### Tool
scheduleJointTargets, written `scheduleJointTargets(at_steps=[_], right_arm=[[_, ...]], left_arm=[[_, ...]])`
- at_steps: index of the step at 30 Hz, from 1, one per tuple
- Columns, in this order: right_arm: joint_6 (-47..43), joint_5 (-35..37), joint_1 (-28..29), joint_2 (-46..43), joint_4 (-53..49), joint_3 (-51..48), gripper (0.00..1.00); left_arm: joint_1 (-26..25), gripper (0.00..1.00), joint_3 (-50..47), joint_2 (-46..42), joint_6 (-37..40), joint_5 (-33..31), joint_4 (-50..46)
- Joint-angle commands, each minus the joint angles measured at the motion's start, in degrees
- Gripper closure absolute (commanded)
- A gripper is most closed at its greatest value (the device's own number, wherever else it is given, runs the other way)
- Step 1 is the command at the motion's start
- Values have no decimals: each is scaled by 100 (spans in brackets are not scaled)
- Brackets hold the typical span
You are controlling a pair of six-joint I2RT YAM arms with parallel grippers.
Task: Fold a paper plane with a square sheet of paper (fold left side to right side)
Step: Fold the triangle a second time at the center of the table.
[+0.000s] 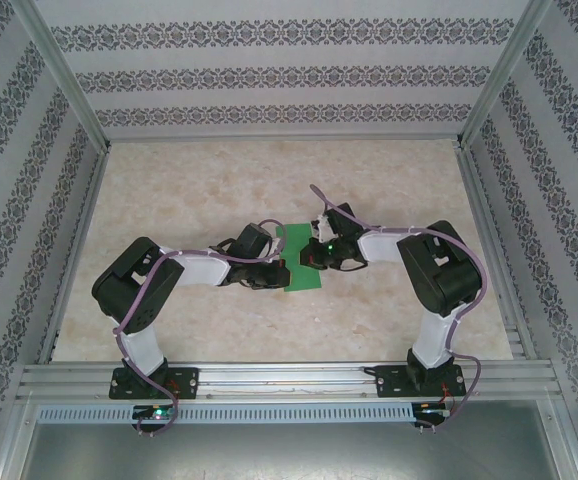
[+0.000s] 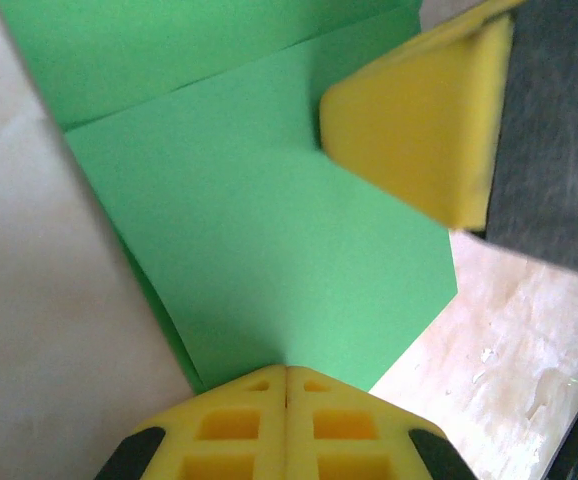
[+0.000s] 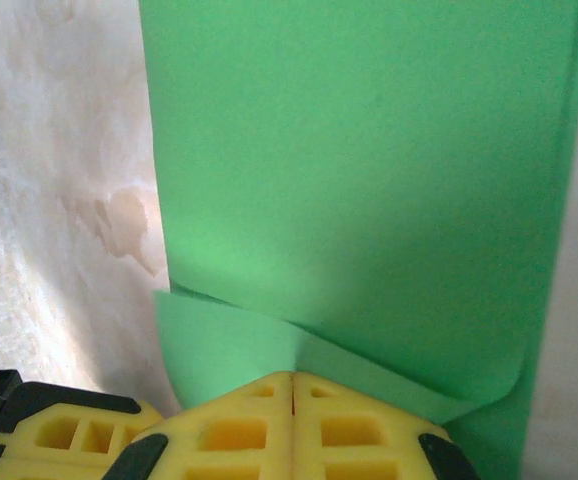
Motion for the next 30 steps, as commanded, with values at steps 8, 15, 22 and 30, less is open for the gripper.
scheduleJointTargets(at_steps=[8,15,22,30], right_arm=[[-331,359,-661,280,-115,294,100],[-341,197,-849,74,-163,349,100],[-196,97,-737,-607,-206,10,100],[407,-144,-139,-656,417,-343,100]], left_arm=[[22,100,-275,198,-74,-349,-596],[16,100,-263,181,-113,-243,-411],[12,100,-177,163,-91,-233,-413],[13,100,-91,137,18,-295,-606]])
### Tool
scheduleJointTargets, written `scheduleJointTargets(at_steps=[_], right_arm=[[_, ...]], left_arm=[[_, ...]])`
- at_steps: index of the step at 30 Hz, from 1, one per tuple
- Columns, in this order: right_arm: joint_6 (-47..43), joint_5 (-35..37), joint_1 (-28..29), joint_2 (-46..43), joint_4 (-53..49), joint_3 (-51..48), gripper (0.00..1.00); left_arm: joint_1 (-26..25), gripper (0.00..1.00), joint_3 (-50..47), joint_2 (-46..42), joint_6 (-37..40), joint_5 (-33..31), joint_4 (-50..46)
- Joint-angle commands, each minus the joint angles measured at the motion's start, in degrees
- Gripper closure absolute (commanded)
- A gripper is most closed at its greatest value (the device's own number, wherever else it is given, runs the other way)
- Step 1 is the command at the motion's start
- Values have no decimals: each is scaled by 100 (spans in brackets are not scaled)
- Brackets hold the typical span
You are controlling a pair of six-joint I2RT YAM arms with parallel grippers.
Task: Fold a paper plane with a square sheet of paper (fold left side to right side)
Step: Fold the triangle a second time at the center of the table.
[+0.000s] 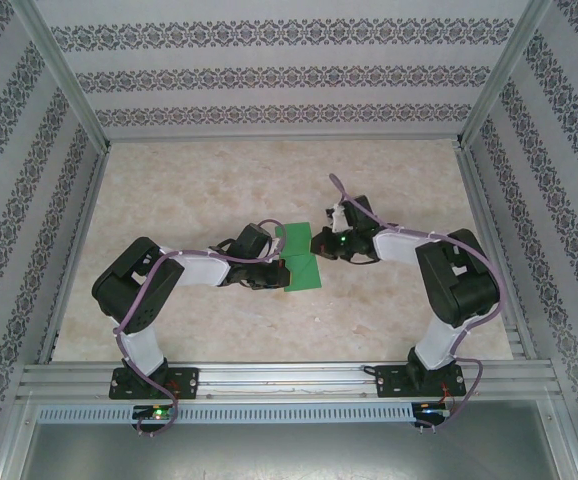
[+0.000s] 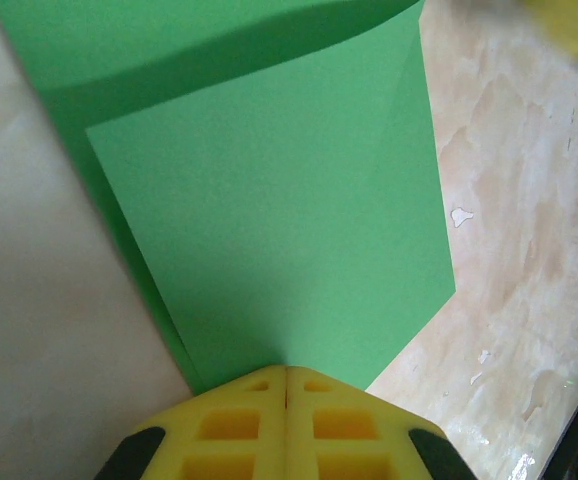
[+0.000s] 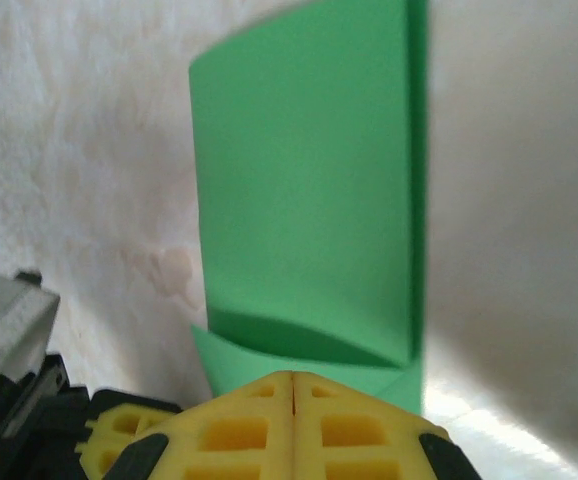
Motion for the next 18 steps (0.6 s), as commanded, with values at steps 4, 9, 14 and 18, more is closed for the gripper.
scheduleJointTargets(at_steps=[4,9,14,18], right_arm=[[289,-136,234,218,333,72,100],[145,13,242,500,127,266,100],[-56,307,190,639,-133,267,100],[-121,506,103,676,-297,140,100]], left_arm=[[7,100,-42,152,80,-295,-672],[9,100,-6,137,53,-258,-656],[10,100,28,31,97,-309,-791],[8,100,55,-120,141,-358,-932]])
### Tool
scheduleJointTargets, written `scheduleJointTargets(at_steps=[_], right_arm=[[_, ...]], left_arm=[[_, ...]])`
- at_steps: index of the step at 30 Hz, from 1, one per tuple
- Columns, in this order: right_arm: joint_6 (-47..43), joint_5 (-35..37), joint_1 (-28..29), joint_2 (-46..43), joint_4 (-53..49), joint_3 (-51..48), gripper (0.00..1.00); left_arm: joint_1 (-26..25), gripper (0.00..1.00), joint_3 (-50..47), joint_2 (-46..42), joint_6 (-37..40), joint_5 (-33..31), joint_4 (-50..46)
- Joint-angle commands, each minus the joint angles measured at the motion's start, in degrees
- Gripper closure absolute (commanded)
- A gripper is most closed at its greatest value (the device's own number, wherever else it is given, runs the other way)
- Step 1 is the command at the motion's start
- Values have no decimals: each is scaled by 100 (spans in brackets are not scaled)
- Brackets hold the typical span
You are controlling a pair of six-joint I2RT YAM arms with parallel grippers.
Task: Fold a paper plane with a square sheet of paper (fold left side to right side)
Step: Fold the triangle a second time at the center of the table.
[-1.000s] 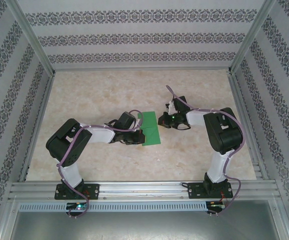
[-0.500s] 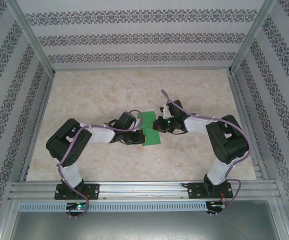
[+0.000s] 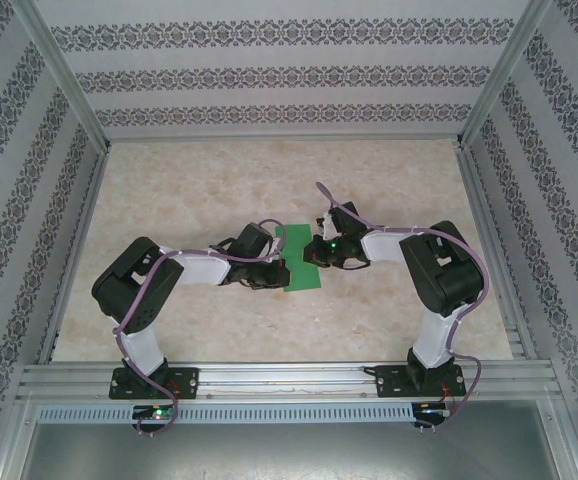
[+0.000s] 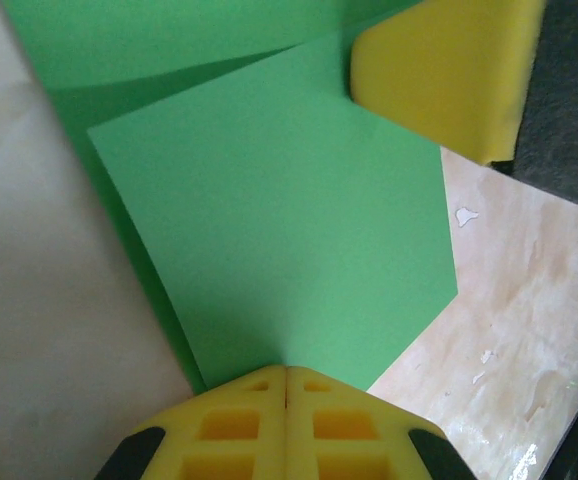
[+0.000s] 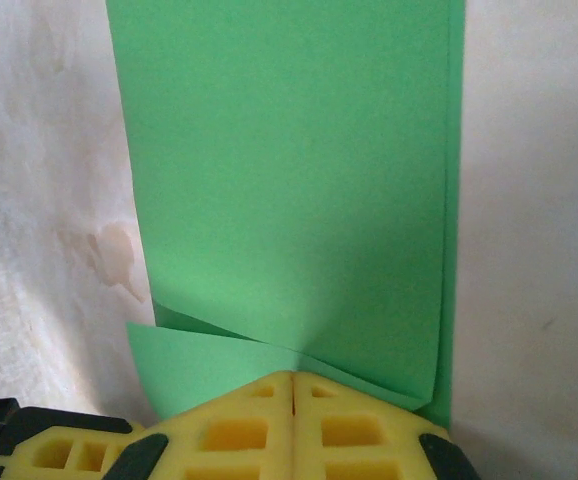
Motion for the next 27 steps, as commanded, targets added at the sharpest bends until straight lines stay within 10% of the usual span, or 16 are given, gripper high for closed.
scheduleJointTargets(at_steps=[1,27], right_arm=[[-186,373,-117,105,-280,-84,100],[-81,149,-214,261,-66,-344,100]], left_arm=[[12,100,-1,-126,145,-316,-777],[-189,100,1381,502,313,237,-709]])
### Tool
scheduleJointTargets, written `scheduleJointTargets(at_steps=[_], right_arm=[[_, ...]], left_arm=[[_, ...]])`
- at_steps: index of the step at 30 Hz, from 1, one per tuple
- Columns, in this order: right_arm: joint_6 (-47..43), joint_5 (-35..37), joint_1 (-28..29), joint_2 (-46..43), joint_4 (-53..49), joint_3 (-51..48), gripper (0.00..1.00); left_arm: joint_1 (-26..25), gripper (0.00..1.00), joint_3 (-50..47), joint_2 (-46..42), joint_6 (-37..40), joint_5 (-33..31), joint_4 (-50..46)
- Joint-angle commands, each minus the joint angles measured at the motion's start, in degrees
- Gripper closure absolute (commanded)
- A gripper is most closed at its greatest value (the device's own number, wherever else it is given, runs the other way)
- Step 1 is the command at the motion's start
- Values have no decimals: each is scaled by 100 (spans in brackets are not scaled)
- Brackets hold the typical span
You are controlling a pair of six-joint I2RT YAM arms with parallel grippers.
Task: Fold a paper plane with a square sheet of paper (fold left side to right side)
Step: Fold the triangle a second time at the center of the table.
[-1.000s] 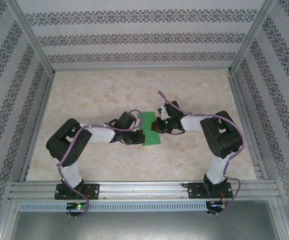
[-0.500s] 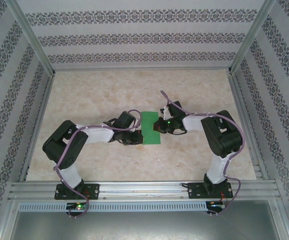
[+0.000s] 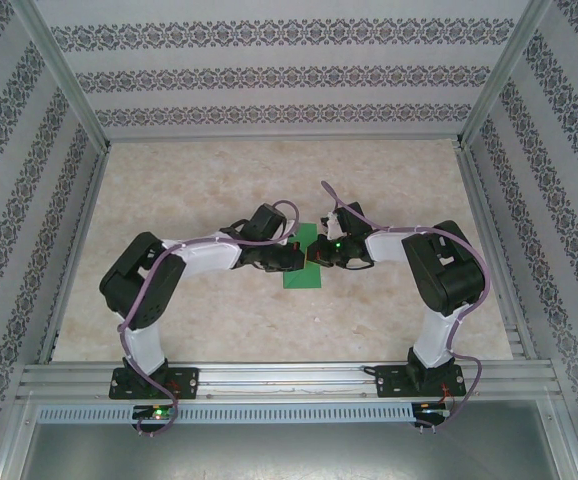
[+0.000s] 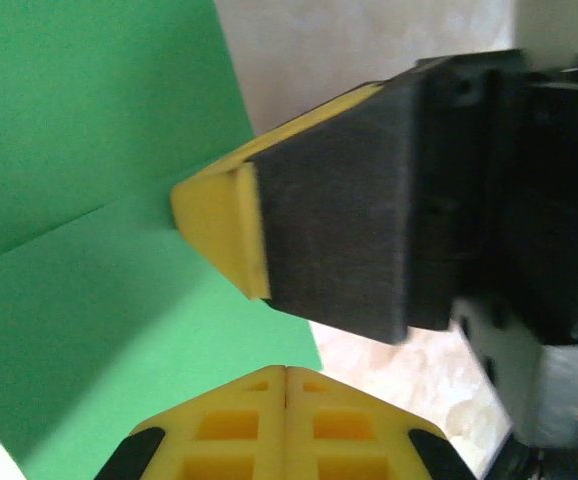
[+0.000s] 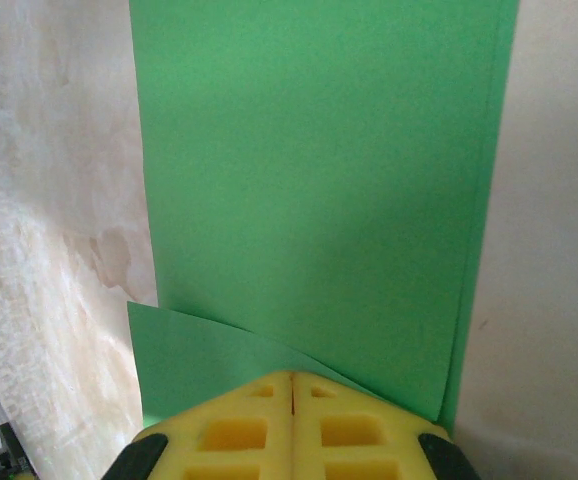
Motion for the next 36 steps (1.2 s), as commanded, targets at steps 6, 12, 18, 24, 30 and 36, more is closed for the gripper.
scheduleJointTargets(at_steps=[6,12,18,24,30,36], right_arm=[[-54,359,-20,270,-311,-190,100],[-122,479,-12,273,-382,-181,100],[-176,538,-7,268,-470,-164,100],[-264,596,-54,303,-615,-129,100],[-324,603,-90,351,-682,-93,100],[-353,596,-153,387,-707,-85,100]], left_arm=[[-58,100,134,387,147,104,84],[-67,100,156,592,179,55,76],[-54,100,33,646,180,-88,73],[-61,100,-175,540,191,-122,6],[-60,100,-566,262,173,-158,18],[-56,100,-869,-18,254,-194,-93]])
